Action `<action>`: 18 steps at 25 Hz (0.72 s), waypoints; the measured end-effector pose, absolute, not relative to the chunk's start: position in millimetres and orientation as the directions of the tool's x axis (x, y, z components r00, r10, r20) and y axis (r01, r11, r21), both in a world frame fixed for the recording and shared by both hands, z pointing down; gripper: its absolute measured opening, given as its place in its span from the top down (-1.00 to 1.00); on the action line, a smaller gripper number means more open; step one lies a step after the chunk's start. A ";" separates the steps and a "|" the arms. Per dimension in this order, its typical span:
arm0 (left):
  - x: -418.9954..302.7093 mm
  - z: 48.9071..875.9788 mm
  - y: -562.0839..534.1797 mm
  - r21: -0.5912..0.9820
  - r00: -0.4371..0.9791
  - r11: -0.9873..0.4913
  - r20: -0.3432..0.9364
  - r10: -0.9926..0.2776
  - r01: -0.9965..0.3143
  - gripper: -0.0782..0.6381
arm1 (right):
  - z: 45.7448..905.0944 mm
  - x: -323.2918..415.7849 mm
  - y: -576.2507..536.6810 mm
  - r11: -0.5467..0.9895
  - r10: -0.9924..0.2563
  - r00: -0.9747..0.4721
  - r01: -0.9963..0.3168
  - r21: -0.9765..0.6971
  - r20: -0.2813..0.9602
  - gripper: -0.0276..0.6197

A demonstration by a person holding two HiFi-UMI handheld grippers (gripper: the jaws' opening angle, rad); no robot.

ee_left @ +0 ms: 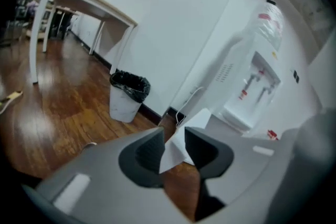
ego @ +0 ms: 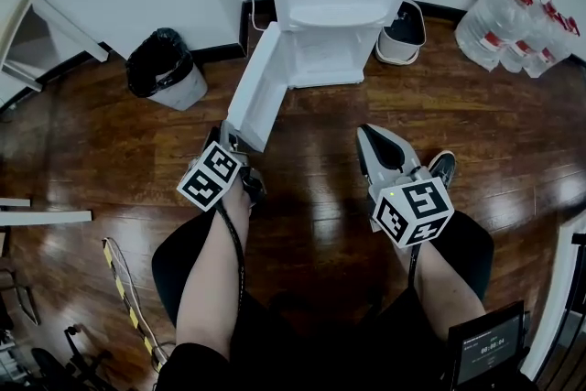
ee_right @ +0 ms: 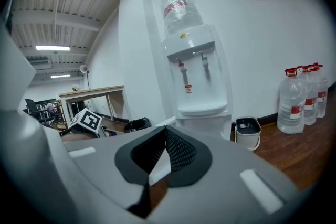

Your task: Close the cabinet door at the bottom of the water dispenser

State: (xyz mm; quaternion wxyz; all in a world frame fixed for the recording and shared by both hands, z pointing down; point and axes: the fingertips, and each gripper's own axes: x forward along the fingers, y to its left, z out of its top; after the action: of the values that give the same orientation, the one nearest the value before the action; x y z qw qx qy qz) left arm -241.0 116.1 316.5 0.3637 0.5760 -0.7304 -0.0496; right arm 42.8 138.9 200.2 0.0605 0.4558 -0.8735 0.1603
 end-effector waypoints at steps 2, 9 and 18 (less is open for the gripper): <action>-243.8 323.2 104.8 0.511 -0.059 0.343 0.492 -0.868 -0.788 0.43 | 197.7 42.7 131.1 0.533 -0.775 -0.585 -0.809 -0.248 0.241 0.90; -215.4 335.5 106.6 0.359 -0.010 0.263 0.576 -0.817 -0.896 0.35 | 192.6 37.3 120.2 0.545 -0.767 -0.605 -0.790 -0.280 0.214 0.90; -87.8 337.0 102.5 0.296 0.278 -0.097 0.664 -0.694 -0.950 0.21 | 215.9 46.9 105.2 0.519 -0.767 -0.574 -0.818 -0.248 0.287 0.90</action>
State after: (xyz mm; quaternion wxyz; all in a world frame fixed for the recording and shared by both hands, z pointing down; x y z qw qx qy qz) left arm -87.8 102.5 337.0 0.3516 0.7177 -0.5728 0.1821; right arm 46.9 105.2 215.9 0.0709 0.4562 -0.8686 0.1801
